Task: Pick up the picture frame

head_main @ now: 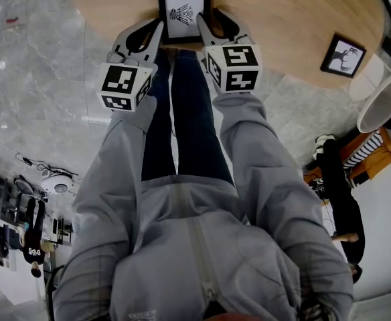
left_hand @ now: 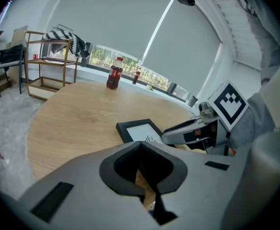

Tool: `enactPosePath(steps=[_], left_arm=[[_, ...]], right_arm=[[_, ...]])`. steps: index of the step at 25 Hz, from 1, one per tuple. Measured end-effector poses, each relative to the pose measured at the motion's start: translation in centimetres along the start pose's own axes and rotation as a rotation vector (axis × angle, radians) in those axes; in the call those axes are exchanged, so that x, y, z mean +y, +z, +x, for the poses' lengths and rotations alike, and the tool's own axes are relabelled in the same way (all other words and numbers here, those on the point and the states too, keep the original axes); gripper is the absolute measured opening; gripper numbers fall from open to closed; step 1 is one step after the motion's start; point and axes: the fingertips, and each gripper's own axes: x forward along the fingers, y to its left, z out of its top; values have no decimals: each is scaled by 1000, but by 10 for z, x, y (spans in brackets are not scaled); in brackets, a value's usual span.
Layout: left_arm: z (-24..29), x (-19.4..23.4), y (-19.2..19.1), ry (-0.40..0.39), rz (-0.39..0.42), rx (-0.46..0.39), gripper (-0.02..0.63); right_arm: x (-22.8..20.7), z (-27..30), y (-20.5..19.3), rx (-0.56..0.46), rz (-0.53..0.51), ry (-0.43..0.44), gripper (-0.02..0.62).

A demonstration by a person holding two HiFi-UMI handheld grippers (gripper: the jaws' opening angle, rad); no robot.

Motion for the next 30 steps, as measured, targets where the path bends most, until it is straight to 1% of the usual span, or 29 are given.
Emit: enactPosePath(steps=[2, 5, 12, 20, 23, 28, 30], left_arm=[[-1, 1, -1, 2, -4, 0, 18], [-5, 5, -2, 7, -11, 0, 18], [-12, 5, -16, 20, -38, 15, 18], [-30, 10, -38, 45, -100, 30, 18], [-39, 14, -47, 57, -144, 26, 18], [-55, 14, -58, 7, -237, -22, 20], [-63, 16, -63, -6, -288, -39, 21]], right_arm=[[-1, 1, 0, 9, 14, -11, 115], [1, 3, -1, 18, 27, -23, 98], [4, 2, -6, 23, 78, -56, 84], [30, 1, -20, 44, 89, -56, 83], [41, 1, -25, 53, 90, -58, 83], [58, 3, -31, 65, 83, -49, 83], [65, 3, -32, 70, 73, -43, 83]])
